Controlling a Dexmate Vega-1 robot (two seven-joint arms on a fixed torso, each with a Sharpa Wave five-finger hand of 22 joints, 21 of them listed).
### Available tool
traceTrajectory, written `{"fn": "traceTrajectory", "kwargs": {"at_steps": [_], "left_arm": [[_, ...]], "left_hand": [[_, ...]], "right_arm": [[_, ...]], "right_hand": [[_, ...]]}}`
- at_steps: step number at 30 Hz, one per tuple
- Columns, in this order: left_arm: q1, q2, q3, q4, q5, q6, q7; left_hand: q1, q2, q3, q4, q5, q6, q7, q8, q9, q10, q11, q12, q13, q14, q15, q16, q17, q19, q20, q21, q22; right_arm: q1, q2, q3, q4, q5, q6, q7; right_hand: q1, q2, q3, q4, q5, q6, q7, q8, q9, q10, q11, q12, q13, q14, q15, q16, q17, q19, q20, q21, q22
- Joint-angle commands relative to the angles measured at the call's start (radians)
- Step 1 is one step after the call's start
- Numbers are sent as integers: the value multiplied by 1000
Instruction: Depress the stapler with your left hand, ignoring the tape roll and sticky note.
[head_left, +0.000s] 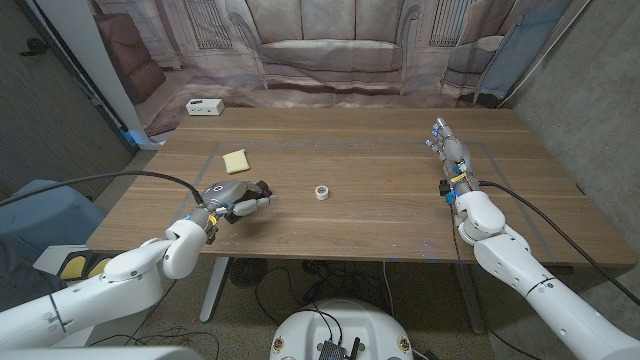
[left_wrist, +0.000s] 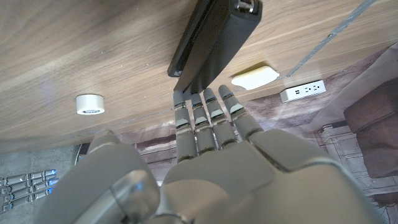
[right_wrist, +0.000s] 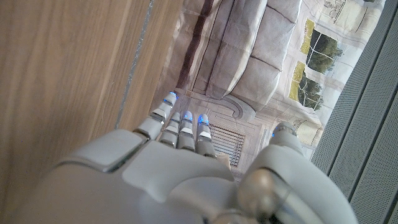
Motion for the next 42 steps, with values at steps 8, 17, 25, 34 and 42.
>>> {"fn": "traceTrajectory", "kwargs": {"at_steps": [8,17,25,34,42], "left_arm": [[48,-21,-50,19,2,-62,127],[48,-38,-62,37,8,-84,150],[48,-55,-69,44,22,-102,174],[61,-81,-88,60,32,-145,229],[86,-105,-116,64,37,-175,278]], "left_hand": [[13,6,1,-8,-6,1,0,2,4,0,0,-2,1,1,-1,-1,3,6,1,-2,2],[16,7,3,-10,-6,1,-1,2,4,3,-2,-2,1,1,-1,-2,2,7,1,-2,2],[20,8,4,-13,-6,3,-2,3,4,3,0,-4,1,2,-2,-2,2,7,1,-3,2],[24,10,6,-16,-7,-3,-13,0,5,2,-2,-5,1,2,-2,-3,2,8,1,-4,2],[27,10,6,-18,-7,-10,-13,-3,5,2,-3,-6,1,1,-3,-4,2,9,3,-4,2]], "right_arm": [[6,10,-6,-1,-6,-1,-5],[14,9,-9,3,-8,-5,0],[11,9,-5,5,-8,-1,-5],[13,14,-5,13,-7,6,-4],[19,17,-7,21,-6,12,1]], "right_hand": [[-2,10,3,-5,3,6,1,-1,2,7,-1,-3,6,2,7,-1,3,1,2,1,2],[-2,10,3,-6,3,7,1,-1,2,7,0,-3,6,2,7,0,3,1,3,1,2],[-3,10,2,-5,2,8,1,0,2,8,0,-2,6,3,7,0,4,1,3,1,2],[-3,10,1,-6,2,8,2,0,2,8,-1,-2,6,3,7,0,4,1,3,1,2],[-2,11,2,-6,3,8,1,0,2,8,-1,-3,6,3,6,0,4,1,3,1,2]]}}
